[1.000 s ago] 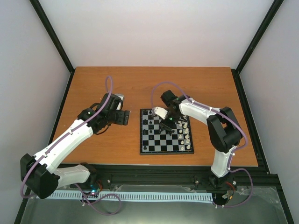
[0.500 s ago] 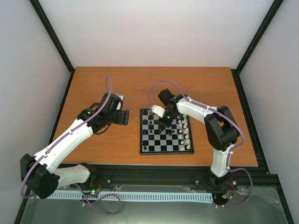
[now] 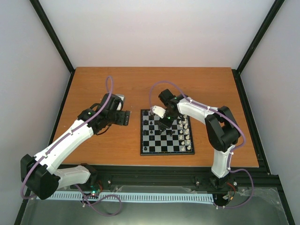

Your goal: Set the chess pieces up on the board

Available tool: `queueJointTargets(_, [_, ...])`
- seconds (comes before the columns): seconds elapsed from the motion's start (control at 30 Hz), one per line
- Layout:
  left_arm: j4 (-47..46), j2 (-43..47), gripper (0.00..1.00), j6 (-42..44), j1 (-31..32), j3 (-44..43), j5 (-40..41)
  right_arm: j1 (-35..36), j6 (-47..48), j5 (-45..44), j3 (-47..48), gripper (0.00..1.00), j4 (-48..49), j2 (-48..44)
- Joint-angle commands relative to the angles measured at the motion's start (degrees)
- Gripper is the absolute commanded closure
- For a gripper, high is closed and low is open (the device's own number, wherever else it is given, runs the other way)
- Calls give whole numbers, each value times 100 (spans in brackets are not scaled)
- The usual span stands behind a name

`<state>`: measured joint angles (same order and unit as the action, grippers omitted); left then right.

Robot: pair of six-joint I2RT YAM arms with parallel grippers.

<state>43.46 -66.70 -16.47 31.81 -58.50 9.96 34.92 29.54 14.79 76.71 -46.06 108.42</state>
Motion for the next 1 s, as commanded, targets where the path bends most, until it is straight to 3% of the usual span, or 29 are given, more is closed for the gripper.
queueJointTargets(0.0, [-55,-36,13,127,-70,-12,-37,50,-1,-45,-25,74,-3,109])
queueJointTargets(0.53, [-38,-63,13,143,-77,-12,-91,50,-28,-26,-74,75,-42,154])
queueJointTargets(0.77, [-32,-63,13,144,-76,-17,-108,50,-41,-11,-73,86,-60,49])
queueJointTargets(0.97, [-34,-63,13,153,-75,-15,-102,49,-79,99,-18,88,-113,-296])
